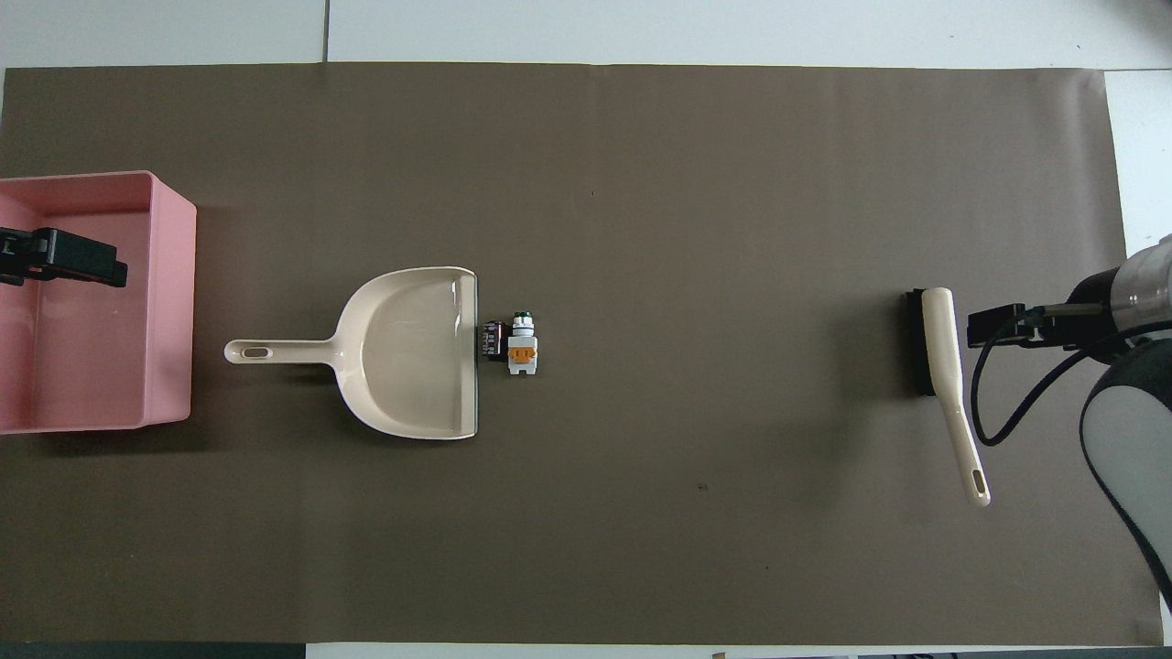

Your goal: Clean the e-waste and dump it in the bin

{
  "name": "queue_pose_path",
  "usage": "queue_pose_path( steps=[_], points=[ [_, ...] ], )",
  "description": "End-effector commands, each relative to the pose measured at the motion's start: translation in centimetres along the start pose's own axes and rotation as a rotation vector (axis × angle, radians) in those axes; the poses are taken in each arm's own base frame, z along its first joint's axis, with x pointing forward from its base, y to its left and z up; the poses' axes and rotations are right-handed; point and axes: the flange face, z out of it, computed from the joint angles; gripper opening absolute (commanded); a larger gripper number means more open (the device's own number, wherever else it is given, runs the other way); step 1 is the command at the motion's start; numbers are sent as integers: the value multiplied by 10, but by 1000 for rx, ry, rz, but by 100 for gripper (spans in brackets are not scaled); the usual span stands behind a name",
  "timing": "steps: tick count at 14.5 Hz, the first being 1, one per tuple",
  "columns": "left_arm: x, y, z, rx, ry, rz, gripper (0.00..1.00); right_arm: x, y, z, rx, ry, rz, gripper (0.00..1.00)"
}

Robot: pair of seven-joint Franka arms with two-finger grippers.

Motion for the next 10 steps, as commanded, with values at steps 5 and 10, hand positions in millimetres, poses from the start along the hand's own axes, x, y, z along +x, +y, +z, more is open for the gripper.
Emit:
queue_pose_path(
  steps=[5, 10],
  points=[
    [-3, 12, 2, 24, 12, 645, 97, -37, 24, 111, 11, -59, 11, 100],
    [0, 19, 27, 17, -7, 1185, 97, -53, 35, 155, 18, -89, -44, 100]
  ],
)
